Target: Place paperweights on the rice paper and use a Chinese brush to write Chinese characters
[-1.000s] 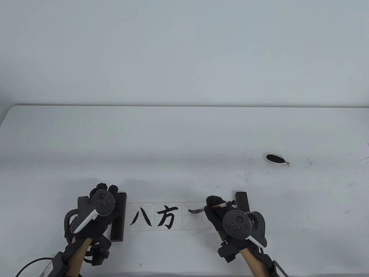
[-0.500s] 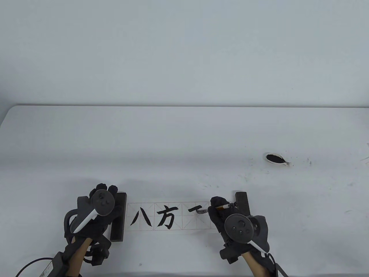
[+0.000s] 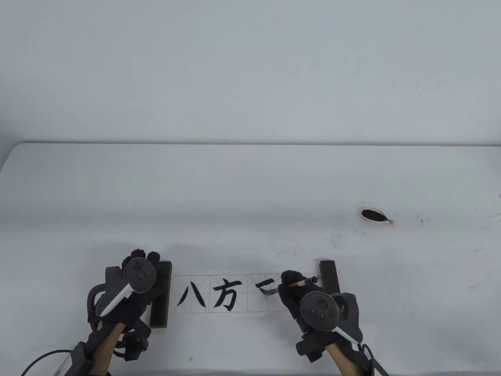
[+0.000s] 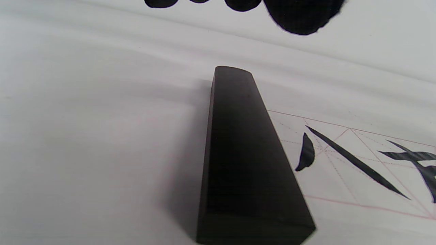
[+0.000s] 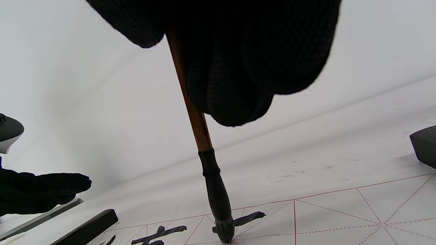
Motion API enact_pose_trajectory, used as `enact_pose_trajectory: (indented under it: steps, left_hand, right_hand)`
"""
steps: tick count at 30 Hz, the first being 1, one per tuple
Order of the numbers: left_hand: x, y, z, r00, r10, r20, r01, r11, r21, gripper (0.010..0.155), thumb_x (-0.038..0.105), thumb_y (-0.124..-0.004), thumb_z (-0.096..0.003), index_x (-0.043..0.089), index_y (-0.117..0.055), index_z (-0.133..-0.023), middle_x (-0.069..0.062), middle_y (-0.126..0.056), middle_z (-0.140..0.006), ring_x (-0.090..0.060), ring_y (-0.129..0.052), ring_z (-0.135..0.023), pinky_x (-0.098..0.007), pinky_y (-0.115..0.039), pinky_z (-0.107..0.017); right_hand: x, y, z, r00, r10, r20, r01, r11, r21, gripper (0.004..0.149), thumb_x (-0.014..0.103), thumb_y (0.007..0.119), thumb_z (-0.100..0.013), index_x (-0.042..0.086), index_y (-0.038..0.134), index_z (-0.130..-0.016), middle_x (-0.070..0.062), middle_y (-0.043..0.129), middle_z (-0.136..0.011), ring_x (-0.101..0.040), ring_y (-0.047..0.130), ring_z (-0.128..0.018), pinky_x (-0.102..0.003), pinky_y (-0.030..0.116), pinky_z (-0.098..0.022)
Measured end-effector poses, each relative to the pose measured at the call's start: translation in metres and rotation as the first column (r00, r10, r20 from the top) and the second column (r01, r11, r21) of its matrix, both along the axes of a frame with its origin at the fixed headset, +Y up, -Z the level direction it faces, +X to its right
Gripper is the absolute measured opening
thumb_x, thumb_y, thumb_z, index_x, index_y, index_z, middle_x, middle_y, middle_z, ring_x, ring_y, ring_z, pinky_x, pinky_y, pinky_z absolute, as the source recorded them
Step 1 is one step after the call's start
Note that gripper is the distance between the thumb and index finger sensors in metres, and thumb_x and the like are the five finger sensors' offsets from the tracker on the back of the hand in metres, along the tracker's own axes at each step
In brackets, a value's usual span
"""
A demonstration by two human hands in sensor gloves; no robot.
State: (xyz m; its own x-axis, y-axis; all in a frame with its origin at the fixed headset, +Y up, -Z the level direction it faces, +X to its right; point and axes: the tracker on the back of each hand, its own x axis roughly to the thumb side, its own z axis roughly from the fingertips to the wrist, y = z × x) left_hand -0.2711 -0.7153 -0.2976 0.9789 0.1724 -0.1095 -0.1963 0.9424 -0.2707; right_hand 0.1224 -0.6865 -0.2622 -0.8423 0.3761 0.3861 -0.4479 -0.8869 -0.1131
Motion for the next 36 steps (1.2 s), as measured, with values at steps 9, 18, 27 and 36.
enact_pose_trajectory:
  steps: [9, 18, 27, 36]
  left_hand:
    - [0.000, 0.000, 0.000, 1.000, 0.002, 0.002, -0.002, 1.000, -0.008, 0.080, 0.052, -0.059, -0.0530, 0.036, -0.019, -0.120, -0.008, -0.013, -0.128, -0.038, -0.024, -0.122, -0.057, -0.020, -0.087]
    - [0.000, 0.000, 0.000, 1.000, 0.003, 0.000, -0.003, 1.000, -0.012, 0.079, 0.052, -0.059, -0.0531, 0.036, -0.020, -0.120, -0.008, -0.013, -0.128, -0.038, -0.024, -0.122, -0.057, -0.020, -0.087]
    - [0.000, 0.000, 0.000, 1.000, 0.004, 0.000, -0.004, 1.000, -0.012, 0.079, 0.052, -0.059, -0.0531, 0.036, -0.020, -0.120, -0.008, -0.013, -0.128, -0.039, -0.024, -0.122, -0.057, -0.020, -0.087]
    - [0.000, -0.001, 0.000, 1.000, 0.004, 0.000, -0.004, 1.000, -0.016, 0.079, 0.052, -0.059, -0.0530, 0.036, -0.020, -0.120, -0.008, -0.013, -0.128, -0.038, -0.024, -0.122, -0.058, -0.020, -0.087]
  right_hand:
    - [-0.001, 0.001, 0.000, 1.000, 0.005, -0.002, -0.005, 1.000, -0.014, 0.044, 0.035, 0.068, -0.056, 0.004, 0.072, -0.087, -0.017, 0.095, -0.070, -0.027, 0.100, -0.050, -0.034, 0.087, -0.033]
    - [0.007, 0.005, 0.000, 0.997, -0.028, 0.065, 0.026, 0.999, 0.034, 0.045, 0.034, 0.068, -0.057, 0.003, 0.071, -0.088, -0.018, 0.094, -0.071, -0.027, 0.100, -0.051, -0.034, 0.087, -0.033]
    - [0.006, 0.004, 0.000, 0.995, 0.029, 0.092, -0.031, 0.999, 0.027, 0.044, 0.034, 0.068, -0.056, 0.003, 0.072, -0.088, -0.018, 0.094, -0.070, -0.028, 0.100, -0.050, -0.034, 0.087, -0.032]
    - [-0.005, 0.006, 0.007, 0.994, -0.072, -0.085, 0.070, 0.997, -0.020, 0.044, 0.035, 0.068, -0.056, 0.004, 0.072, -0.088, -0.017, 0.094, -0.071, -0.026, 0.100, -0.051, -0.034, 0.087, -0.033]
